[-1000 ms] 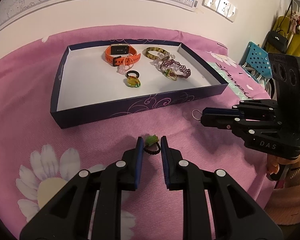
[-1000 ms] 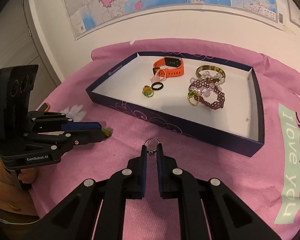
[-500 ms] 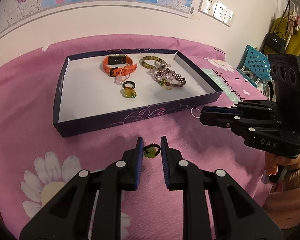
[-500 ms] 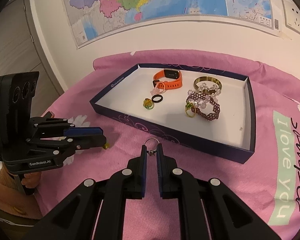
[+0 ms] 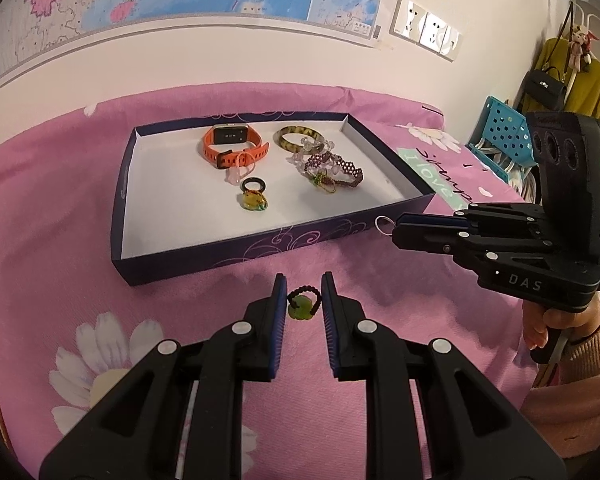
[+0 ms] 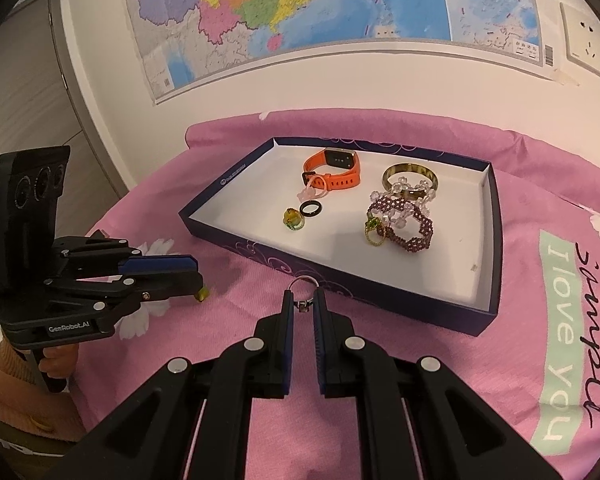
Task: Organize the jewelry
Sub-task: 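Lift and carry the green ring and silver ring over the box with both grippers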
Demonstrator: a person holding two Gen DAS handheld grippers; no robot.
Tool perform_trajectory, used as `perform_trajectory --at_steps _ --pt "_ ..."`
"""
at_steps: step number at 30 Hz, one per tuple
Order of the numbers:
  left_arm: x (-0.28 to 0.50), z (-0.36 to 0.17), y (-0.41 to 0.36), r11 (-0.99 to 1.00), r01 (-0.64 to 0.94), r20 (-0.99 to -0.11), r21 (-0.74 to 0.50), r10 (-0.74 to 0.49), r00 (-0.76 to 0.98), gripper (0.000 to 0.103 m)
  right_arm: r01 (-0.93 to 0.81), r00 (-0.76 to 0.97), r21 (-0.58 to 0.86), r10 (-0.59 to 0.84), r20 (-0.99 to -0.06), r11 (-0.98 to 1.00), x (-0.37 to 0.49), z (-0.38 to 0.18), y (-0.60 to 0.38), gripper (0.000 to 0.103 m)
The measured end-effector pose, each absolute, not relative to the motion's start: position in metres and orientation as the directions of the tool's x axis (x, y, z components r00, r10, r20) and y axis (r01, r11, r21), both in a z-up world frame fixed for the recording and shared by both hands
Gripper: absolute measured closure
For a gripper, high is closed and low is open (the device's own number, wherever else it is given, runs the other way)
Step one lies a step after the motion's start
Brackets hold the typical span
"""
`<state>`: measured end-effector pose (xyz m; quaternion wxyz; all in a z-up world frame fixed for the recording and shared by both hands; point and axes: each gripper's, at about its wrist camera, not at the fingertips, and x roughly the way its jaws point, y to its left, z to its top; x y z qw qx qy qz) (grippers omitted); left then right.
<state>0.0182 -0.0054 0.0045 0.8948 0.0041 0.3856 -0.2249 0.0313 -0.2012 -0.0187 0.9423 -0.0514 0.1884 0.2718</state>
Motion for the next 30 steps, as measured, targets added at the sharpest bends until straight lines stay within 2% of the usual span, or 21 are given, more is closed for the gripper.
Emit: perform_trajectory --at_steps 30 --pt "0.050 0.044 -0.024 0.905 0.415 -0.631 -0.093 -0.376 0.679 0.085 -0.509 0.818 -0.040 0.469 -0.333 0.860 0.042 0.009 -0.203 0.095"
